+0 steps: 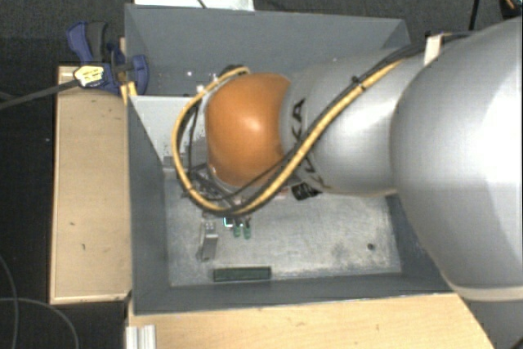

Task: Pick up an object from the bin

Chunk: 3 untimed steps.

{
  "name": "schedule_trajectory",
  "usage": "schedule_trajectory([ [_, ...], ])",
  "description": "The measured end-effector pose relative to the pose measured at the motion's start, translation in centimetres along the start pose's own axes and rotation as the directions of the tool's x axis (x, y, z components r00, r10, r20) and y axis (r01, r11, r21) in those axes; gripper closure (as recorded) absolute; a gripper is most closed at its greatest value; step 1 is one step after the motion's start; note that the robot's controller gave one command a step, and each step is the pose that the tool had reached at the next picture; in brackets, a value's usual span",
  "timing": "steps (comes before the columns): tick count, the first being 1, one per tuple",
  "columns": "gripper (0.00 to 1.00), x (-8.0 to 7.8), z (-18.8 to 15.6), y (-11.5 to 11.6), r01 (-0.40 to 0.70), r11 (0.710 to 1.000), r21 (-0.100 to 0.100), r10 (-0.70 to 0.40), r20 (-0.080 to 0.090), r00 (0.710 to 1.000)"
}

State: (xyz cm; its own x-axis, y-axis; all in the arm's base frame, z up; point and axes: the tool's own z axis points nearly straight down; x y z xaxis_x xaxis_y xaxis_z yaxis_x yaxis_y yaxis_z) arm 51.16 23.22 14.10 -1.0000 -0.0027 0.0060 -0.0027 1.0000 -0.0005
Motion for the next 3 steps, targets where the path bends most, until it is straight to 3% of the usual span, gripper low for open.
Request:
schedule_trajectory([
  [1,0.0,2.6,7.1,-6.5,0.241,0.971,0.001,-0.241,0.012,0.97],
  [2,0.0,3.5,4.0,-10.4,0.193,0.981,0.002,-0.193,0.007,0.981],
  [3,0.0,-5.3,3.9,-6.9,0.373,0.928,0.002,-0.373,0.014,0.928],
])
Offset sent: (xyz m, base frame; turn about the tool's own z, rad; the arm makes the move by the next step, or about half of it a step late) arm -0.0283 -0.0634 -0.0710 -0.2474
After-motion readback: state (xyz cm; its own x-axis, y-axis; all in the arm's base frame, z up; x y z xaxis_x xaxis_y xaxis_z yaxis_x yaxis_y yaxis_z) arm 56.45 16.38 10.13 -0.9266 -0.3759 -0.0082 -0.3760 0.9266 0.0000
